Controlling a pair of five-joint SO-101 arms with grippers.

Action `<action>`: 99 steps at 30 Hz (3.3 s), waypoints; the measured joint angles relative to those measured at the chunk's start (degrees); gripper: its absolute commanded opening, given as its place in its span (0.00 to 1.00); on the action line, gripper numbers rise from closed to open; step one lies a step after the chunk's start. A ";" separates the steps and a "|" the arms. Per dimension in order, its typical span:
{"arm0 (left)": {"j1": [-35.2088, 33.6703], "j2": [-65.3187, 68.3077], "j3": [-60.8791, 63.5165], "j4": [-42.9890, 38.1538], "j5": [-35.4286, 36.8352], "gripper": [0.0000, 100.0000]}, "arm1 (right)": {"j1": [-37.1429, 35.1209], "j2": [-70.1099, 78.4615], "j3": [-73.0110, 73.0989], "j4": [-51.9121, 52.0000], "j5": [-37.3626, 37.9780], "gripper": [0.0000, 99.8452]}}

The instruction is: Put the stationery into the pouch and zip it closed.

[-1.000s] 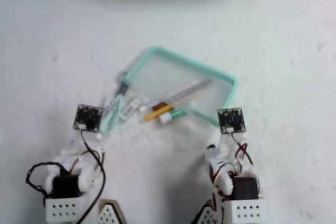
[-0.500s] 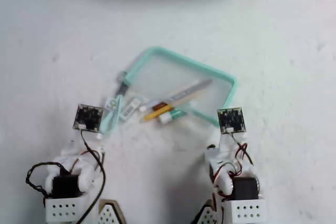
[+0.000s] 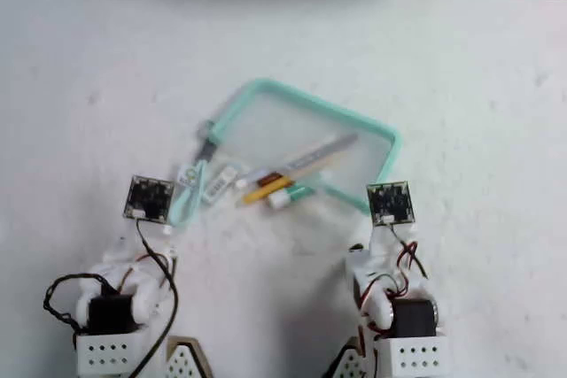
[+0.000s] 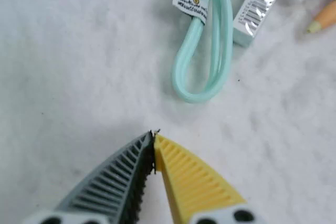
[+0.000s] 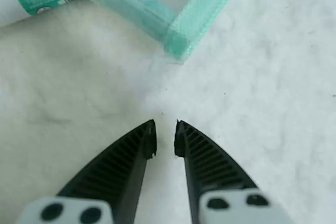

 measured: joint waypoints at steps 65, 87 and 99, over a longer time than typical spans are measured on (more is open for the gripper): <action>0.00 0.00 0.00 0.00 0.00 0.02 | 0.00 0.00 0.00 0.00 0.00 0.07; 0.00 0.00 0.00 -1.85 0.00 0.02 | -12.13 0.00 0.00 0.00 0.00 0.07; 0.00 0.00 -0.44 -18.55 0.00 0.02 | -12.66 0.00 0.00 -8.97 0.00 0.07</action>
